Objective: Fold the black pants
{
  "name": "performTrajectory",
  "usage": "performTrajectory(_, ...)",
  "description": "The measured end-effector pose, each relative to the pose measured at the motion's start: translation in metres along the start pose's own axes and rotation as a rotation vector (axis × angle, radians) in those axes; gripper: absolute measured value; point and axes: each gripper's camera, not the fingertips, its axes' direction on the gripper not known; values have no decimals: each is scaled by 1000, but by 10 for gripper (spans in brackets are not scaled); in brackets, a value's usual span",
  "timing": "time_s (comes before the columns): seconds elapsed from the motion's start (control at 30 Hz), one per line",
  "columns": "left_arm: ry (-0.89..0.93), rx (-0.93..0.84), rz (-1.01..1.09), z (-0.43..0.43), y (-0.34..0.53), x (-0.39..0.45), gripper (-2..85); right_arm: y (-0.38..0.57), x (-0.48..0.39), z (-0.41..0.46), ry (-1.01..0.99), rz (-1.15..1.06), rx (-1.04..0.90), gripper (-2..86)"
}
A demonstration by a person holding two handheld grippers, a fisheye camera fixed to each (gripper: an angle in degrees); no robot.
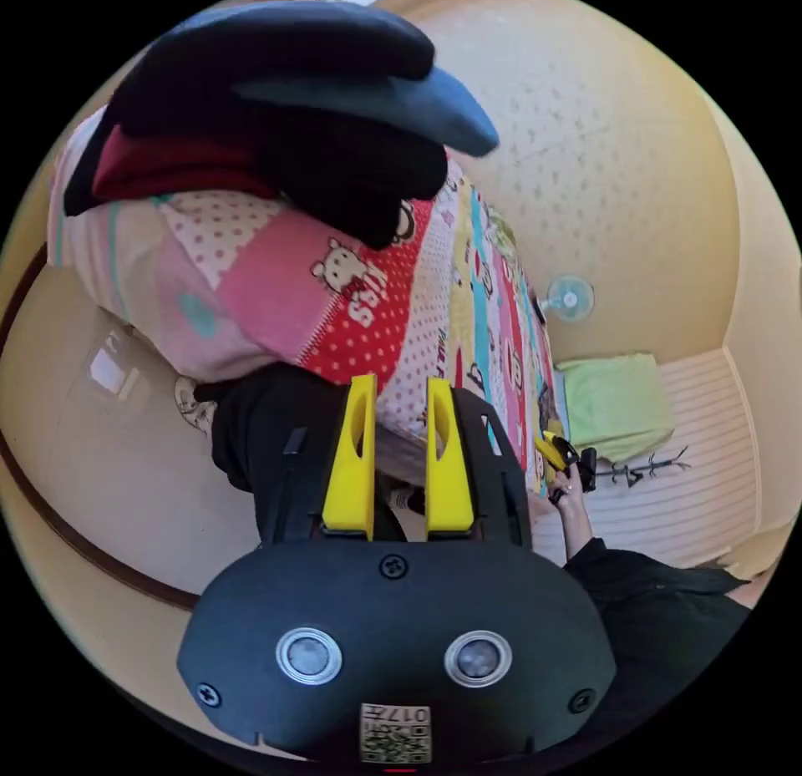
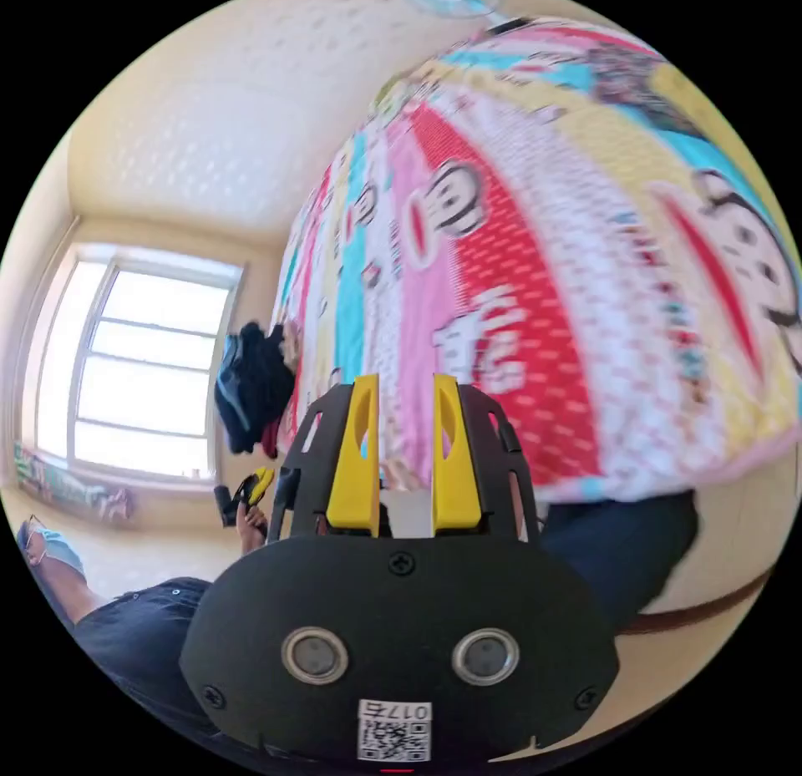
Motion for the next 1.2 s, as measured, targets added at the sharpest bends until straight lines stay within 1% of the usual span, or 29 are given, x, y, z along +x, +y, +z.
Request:
performTrajectory(0.03, 2, 42, -20, -13, -4, -8, 99, -11, -35, 68, -71, -72, -124, 96)
performTrajectory(0.07, 4, 138, -55, -43, -13, -23, 101, -16, -75, 136, -156, -141, -264, 98)
performTrajectory(0.1, 0, 241, -84, -73, -21, -36, 105, -15, -98, 170, -204, -178, -334, 100)
performTrajectory(0.13, -2, 294, -98, -88, -25, -41, 107, -9, -148, 229, -285, -264, -441, 102)
performTrajectory(0.17, -4, 395, -116, -117, -33, -50, 111, -1, -200, 278, -338, -355, -516, 105)
performTrajectory(0.2, -2, 488, -124, -143, -42, -57, 112, 3, -227, 299, -357, -400, -541, 107)
performTrajectory(0.27, -5, 599, -123, -177, -58, -64, 113, 17, -333, 362, -437, -582, -577, 111)
performTrajectory(0.3, -2, 639, -127, -195, -71, -68, 117, 20, -358, 372, -452, -631, -569, 112)
performTrajectory(0.37, 7, 663, -125, -211, -90, -74, 121, 34, -449, 400, -401, -847, -478, 115)
performTrajectory(0.4, -3, 676, -127, -216, -101, -77, 122, 37, -467, 407, -359, -886, -440, 117)
performTrajectory(0.47, -13, 665, -152, -212, -113, -85, 124, 49, -511, 441, -169, -971, -295, 129)
performTrajectory(0.5, 5, 642, -173, -203, -120, -91, 124, 51, -516, 452, -125, -978, -277, 127)
performTrajectory(0.53, 21, 627, -179, -197, -124, -94, 117, 57, -517, 478, -46, -979, -286, 125)
performTrajectory(0.57, 73, 583, -173, -182, -132, -99, 103, 62, -511, 507, -17, -965, -383, 104)
performTrajectory(0.63, 97, 536, -200, -165, -140, -103, 93, 68, -496, 521, -101, -898, -454, 78)
performTrajectory(0.7, 118, 539, -217, -168, -140, -97, 71, 62, -484, 511, -220, -864, -467, 59)
performTrajectory(0.73, 128, 525, -209, -170, -142, -92, 66, 51, -477, 504, -357, -812, -524, 48)
performTrajectory(0.77, 148, 500, -164, -174, -147, -75, 59, 34, -469, 495, -522, -730, -579, 37)
performTrajectory(0.8, 210, 490, -63, -177, -154, -50, 54, 26, -465, 487, -612, -690, -580, 32)
performTrajectory(0.87, 306, 441, 80, -177, -166, -3, 53, -6, -455, 442, -1059, -589, -541, 15)
performTrajectory(0.9, 298, 411, 163, -177, -173, 34, 53, -13, -452, 427, -1206, -582, -517, 12)
performTrajectory(0.93, 273, 402, 196, -177, -176, 54, 53, -31, -444, 395, -1639, -533, -452, 9)
performTrajectory(0.97, 211, 401, 246, -178, -180, 95, 52, -51, -435, 366, -1958, -441, -361, 6)
performTrajectory(1.0, 152, 418, 289, -177, -182, 137, 51, -61, -431, 349, -2014, -413, -324, 6)
performTrajectory(1.03, 118, 413, 312, -173, -184, 159, 51, -81, -425, 308, -1955, -438, -265, 5)
performTrajectory(1.07, 19, 381, 349, -160, -190, 202, 51, -97, -417, 257, -1818, -554, -186, 4)
performTrajectory(1.1, -64, 368, 384, -142, -192, 244, 50, -102, -411, 232, -1756, -622, -144, 4)
performTrajectory(1.13, -96, 370, 397, -132, -191, 263, 50, -106, -395, 187, -1655, -722, -72, 4)
performTrajectory(1.2, -162, 400, 481, -91, -179, 331, 48, -107, -361, 136, -1591, -796, -2, 4)
